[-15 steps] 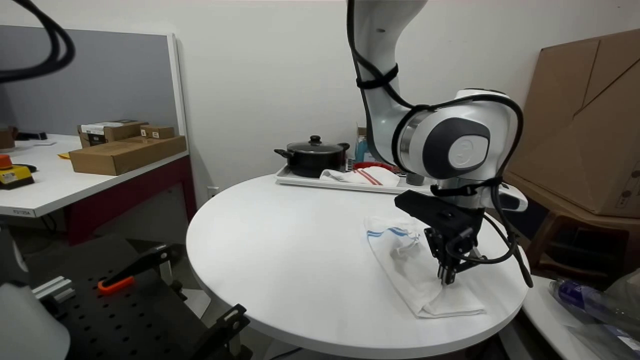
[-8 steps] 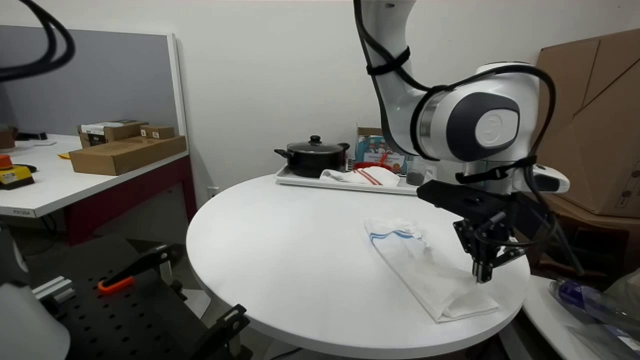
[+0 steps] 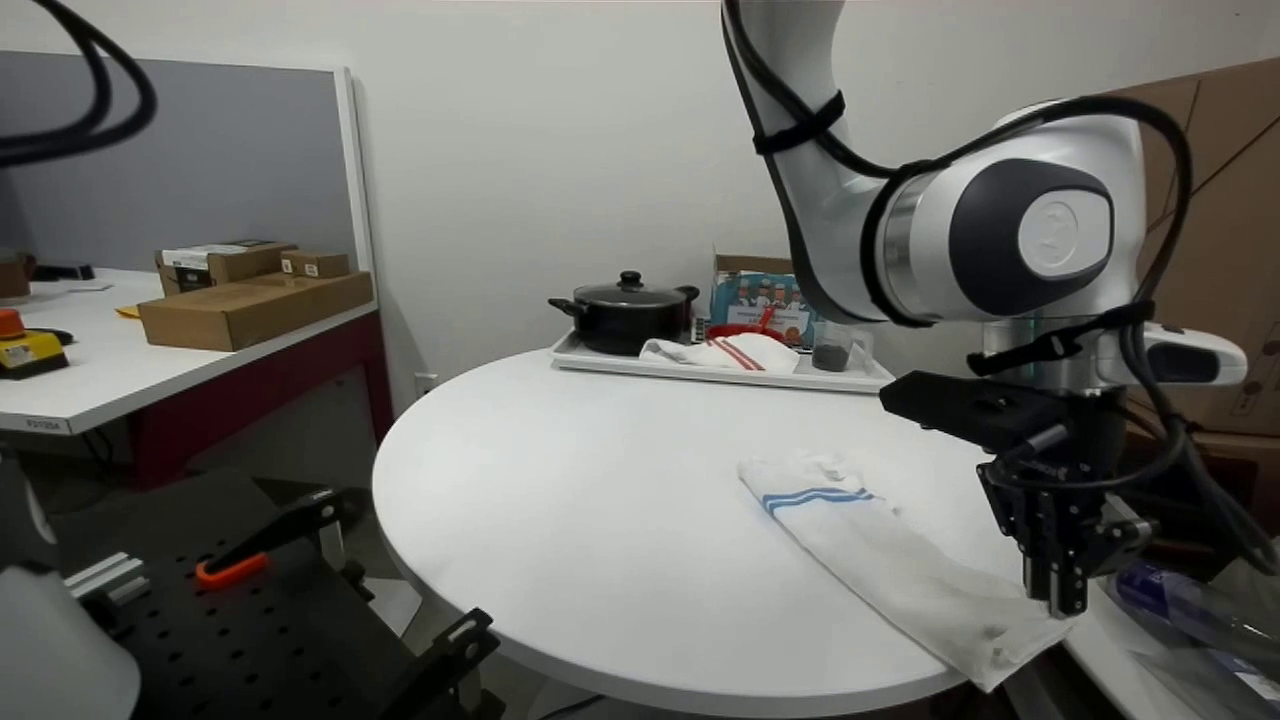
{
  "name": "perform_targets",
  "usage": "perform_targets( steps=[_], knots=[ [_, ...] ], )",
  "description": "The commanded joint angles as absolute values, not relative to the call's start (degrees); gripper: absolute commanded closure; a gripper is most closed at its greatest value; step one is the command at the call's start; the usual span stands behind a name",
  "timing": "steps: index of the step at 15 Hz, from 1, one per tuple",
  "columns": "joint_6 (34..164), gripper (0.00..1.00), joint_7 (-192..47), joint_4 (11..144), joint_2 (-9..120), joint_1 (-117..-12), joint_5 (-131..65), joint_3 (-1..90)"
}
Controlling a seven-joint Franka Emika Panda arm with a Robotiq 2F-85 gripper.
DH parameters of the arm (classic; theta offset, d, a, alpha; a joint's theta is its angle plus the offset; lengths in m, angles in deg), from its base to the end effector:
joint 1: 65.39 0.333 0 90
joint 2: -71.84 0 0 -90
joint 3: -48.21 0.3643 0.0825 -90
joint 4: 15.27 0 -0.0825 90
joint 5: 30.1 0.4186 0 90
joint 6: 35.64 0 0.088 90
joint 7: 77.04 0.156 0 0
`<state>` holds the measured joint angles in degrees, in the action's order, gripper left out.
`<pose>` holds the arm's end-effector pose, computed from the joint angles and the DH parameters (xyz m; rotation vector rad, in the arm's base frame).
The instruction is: Fold the towel on the table
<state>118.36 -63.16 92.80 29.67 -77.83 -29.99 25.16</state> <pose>0.5706 -0.3983 0.1117 2.6628 -1.0516 0.0985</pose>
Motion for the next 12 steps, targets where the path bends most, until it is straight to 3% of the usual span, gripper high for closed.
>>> perform_targets(
  steps=[1,8,12],
  knots=[
    [120.3,0.49,-60.4,94.1,28.7,-75.2,-32.4,23.6],
    [119.2,0.01,-60.7,96.0,29.4,-74.5,-33.0,23.9],
    [115.6,0.00,-62.7,98.8,31.3,-77.8,-32.0,24.3]
  ],
)
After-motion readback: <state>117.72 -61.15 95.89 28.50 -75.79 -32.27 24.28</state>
